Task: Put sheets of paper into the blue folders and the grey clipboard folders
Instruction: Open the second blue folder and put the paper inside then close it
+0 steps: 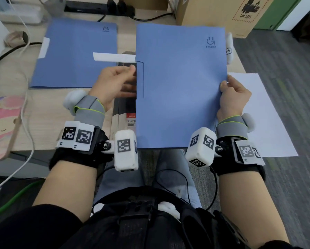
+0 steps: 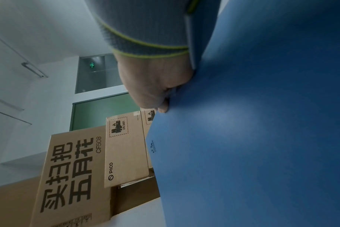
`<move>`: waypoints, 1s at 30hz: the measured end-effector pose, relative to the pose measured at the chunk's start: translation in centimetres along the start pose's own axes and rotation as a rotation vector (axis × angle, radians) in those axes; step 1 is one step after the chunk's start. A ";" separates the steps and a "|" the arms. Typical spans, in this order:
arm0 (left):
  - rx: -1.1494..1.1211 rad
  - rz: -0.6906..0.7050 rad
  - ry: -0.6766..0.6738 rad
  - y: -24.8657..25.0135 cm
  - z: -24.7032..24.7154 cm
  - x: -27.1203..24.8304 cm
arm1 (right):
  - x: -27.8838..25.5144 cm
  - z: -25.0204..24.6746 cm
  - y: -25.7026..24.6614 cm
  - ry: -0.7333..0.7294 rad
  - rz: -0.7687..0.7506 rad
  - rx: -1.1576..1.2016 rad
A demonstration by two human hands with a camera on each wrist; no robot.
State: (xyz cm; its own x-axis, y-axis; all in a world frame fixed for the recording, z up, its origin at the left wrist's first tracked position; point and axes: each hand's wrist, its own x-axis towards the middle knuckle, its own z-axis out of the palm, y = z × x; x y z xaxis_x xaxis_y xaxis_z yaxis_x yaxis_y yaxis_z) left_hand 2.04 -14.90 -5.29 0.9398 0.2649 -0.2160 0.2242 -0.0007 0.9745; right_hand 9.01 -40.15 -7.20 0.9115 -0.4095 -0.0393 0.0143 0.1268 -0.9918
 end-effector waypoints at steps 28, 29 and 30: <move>0.049 -0.037 0.219 -2.0 8.1 0.8 | -0.1 -8.8 -2.3 -0.357 0.245 0.128; 0.059 -0.046 0.204 -2.1 8.1 1.0 | -0.3 -8.8 -2.4 -0.368 0.251 0.165; 0.075 -0.057 0.185 -2.1 8.1 1.0 | -0.6 -8.6 -2.6 -0.385 0.254 0.208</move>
State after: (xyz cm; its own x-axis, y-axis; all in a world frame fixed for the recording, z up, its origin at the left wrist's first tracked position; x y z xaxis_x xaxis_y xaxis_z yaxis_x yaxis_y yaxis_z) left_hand 4.58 -22.40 -8.07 0.8634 0.4388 -0.2488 0.3003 -0.0507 0.9525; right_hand 4.88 -47.95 -5.67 0.9817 0.0161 -0.1896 -0.1819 0.3725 -0.9100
